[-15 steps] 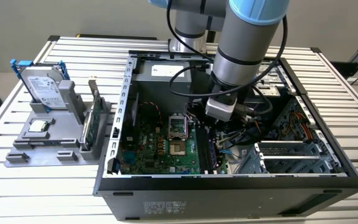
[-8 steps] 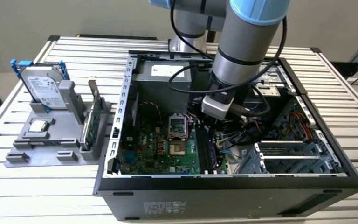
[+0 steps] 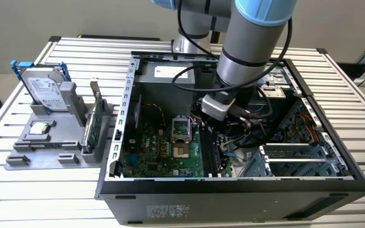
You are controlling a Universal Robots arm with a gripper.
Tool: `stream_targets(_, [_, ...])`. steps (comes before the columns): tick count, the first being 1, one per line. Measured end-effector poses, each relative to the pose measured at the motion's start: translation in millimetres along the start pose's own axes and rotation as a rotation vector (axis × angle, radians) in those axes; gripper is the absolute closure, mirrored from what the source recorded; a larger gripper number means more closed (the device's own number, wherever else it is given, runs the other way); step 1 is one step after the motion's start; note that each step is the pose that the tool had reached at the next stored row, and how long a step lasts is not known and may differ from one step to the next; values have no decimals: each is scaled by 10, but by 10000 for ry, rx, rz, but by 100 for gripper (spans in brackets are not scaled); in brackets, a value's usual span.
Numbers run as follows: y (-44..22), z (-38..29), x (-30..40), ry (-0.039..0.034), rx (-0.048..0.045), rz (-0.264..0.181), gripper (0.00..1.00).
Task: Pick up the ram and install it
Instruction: 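Press down the ram until it locks into place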
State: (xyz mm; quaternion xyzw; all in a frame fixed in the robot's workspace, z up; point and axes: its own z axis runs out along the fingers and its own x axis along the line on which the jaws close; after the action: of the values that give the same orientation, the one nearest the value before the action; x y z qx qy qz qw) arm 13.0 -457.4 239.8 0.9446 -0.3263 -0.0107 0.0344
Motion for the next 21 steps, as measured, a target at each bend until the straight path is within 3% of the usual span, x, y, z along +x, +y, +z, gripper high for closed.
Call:
stream_targets(12, [1,0,-1,-130,22,1501,100])
stream_targets(16, [1,0,-1,-159,41,1751,100])
stream_targets(19, [1,0,-1,-167,107,1990,100])
stream_targets(21, [1,1,-1,-114,208,2094,100])
